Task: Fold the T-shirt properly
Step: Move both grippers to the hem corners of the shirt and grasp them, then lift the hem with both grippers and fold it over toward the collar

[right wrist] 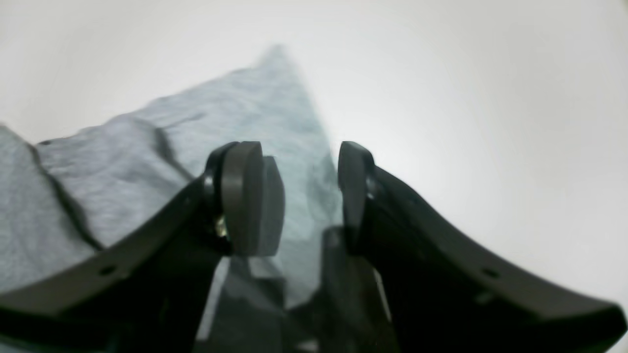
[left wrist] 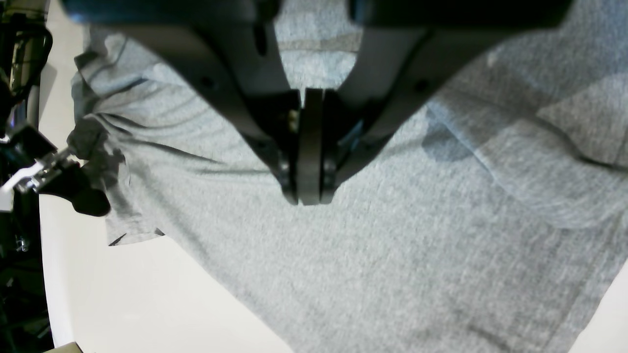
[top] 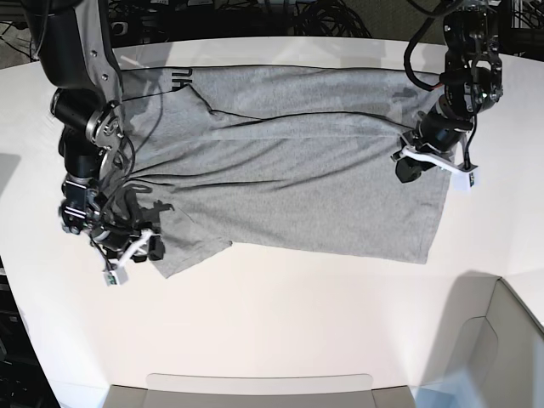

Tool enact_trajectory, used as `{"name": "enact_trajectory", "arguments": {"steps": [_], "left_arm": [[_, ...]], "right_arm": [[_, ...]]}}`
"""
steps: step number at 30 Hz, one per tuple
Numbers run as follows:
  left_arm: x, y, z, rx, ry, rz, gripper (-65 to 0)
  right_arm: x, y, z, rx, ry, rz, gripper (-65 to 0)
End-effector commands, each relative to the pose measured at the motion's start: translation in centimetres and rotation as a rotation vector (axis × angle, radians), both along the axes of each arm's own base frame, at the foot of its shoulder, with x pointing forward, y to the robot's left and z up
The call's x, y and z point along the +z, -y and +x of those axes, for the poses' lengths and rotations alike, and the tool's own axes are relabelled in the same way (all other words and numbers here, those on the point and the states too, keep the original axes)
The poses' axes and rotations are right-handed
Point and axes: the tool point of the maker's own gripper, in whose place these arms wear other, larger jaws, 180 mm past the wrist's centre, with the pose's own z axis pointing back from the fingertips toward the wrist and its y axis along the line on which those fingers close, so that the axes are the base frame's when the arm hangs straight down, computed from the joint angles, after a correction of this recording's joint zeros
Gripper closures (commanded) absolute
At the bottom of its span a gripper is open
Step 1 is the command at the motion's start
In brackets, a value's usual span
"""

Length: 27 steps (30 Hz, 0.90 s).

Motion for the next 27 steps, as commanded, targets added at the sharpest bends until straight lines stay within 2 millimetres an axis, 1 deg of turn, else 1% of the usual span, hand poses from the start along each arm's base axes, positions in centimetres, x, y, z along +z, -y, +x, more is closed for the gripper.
{"name": "enact_trajectory", "arguments": {"steps": [1, 2, 4, 6, 8, 9, 12, 13, 15, 17, 19, 21, 22, 24, 25, 27], "left_arm": [[1.1, -0.3, 0.7, 0.000, 0.040, 0.009, 0.0], [1.1, -0.3, 0.7, 0.000, 0.040, 0.009, 0.0], [1.5, -0.3, 1.1, -0.001, 0.054, 0.010, 0.0], [2.2, -0.4, 2.2, 0.003, 0.081, 0.010, 0.0], [2.4, -0.9, 3.4, 0.016, 0.095, 0.010, 0.0], [2.5, -1.2, 4.0, 0.025, 0.100, 0.009, -1.2], [2.7, -2.5, 6.3, 0.049, 0.117, 0.012, -12.8], [2.8, -3.4, 7.3, 0.057, 0.113, 0.026, -16.1], [2.6, -5.6, 9.2, 0.076, 0.076, 0.042, -19.0], [2.4, -7.2, 11.2, 0.070, 0.036, 0.036, -19.1], [2.8, -8.7, 13.3, 0.019, 0.038, 0.044, -19.1], [2.8, -9.9, 14.7, -0.017, 0.053, 0.053, -19.1], [2.4, -10.8, 15.2, -0.025, 0.042, 0.069, -19.1], [1.6, -11.5, 16.1, -0.069, 0.015, 0.145, -19.1], [0.8, -11.6, 16.5, -0.113, -0.018, 0.211, -19.1], [-0.1, -11.5, 17.3, -0.191, -0.050, 0.331, -19.2]], "right_arm": [[-1.4, -0.8, -1.1, 0.064, -0.082, -0.060, -25.4], [-1.6, -1.6, -1.3, 0.093, -0.088, -0.074, -25.4], [-1.9, -2.4, -1.5, 0.132, -0.096, -0.097, -25.4], [-1.9, -2.4, -1.5, 0.134, -0.098, -0.099, -25.4], [-1.9, -2.6, -1.5, 0.136, -0.097, -0.096, -25.4], [-1.9, -2.6, -1.5, 0.136, -0.097, -0.096, -25.4], [-1.9, -2.6, -1.5, 0.136, -0.096, -0.098, -25.4], [-1.9, -2.4, -1.5, 0.136, -0.097, -0.100, -25.4], [-1.9, -2.1, -1.5, 0.134, -0.098, -0.105, -25.4], [-1.9, -2.0, -1.5, 0.133, -0.098, -0.106, -25.4], [-1.9, -2.0, -1.5, 0.132, -0.098, -0.107, -25.4], [-1.9, -2.0, -1.5, 0.132, -0.098, -0.107, -25.4], [-1.9, -2.0, -1.5, 0.132, -0.098, -0.107, -25.4], [-1.9, -2.0, -1.5, 0.132, -0.098, -0.107, -25.4], [-1.9, -2.0, -1.5, 0.132, -0.098, -0.107, -25.4], [-1.9, -2.0, -1.5, 0.133, -0.098, -0.106, -25.4]]}}
